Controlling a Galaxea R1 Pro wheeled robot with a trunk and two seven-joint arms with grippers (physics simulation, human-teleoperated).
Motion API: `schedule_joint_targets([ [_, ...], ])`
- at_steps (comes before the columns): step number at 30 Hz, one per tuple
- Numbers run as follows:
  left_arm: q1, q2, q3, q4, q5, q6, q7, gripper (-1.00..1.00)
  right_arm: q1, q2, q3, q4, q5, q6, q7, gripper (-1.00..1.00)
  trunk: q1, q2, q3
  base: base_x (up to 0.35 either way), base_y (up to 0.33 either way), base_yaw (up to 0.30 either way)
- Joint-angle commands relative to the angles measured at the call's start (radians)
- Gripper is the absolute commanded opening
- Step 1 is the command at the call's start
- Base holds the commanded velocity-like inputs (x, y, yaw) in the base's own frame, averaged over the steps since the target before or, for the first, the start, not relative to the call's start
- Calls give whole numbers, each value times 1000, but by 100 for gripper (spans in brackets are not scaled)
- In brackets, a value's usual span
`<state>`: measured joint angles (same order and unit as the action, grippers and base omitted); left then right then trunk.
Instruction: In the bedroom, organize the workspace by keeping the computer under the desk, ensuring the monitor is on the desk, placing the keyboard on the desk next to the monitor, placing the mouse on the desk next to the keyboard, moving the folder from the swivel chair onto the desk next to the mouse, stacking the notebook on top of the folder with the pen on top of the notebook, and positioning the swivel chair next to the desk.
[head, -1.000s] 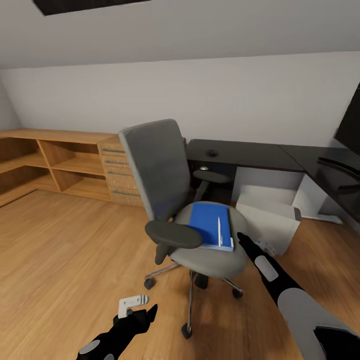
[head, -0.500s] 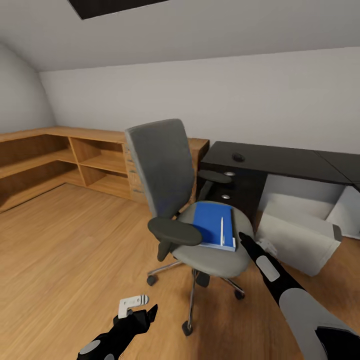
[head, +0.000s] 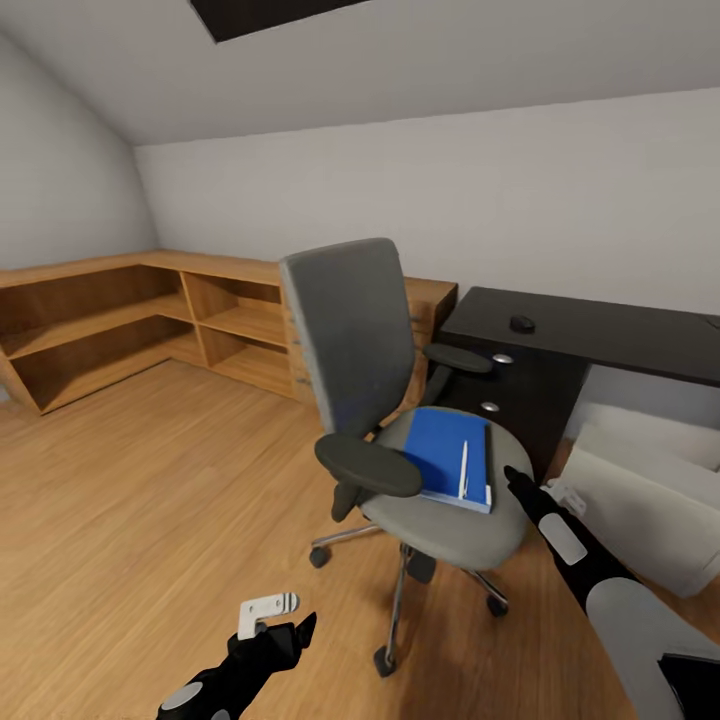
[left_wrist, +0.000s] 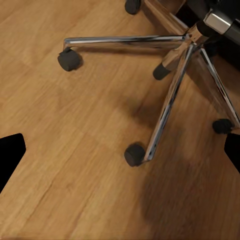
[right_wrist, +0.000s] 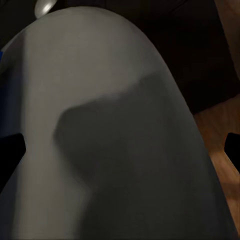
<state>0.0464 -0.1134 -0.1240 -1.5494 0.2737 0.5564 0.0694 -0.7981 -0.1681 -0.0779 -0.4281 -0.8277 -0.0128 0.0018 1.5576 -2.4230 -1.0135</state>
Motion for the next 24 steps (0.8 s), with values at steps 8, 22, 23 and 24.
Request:
schedule_joint_targets([
  [8,0,0,-2,0,10,4,7,100,0,103,6,2,-19,14,3,100,0,0,-1,0,0,25],
  [22,0,0,-12,0,10,4,9,100,0,103,6,2,-19,14,3,100,0,0,-1,0,0,0],
  [23,0,0,-12,0,10,4,9,100,0,103,6,2,-18,14,3,100,0,0,-1,-72,0,0],
  [24,0,0,-12,0,10,4,9,100,0,103,6,2,-18,14,3,100,0,0,-1,-165,0,0],
])
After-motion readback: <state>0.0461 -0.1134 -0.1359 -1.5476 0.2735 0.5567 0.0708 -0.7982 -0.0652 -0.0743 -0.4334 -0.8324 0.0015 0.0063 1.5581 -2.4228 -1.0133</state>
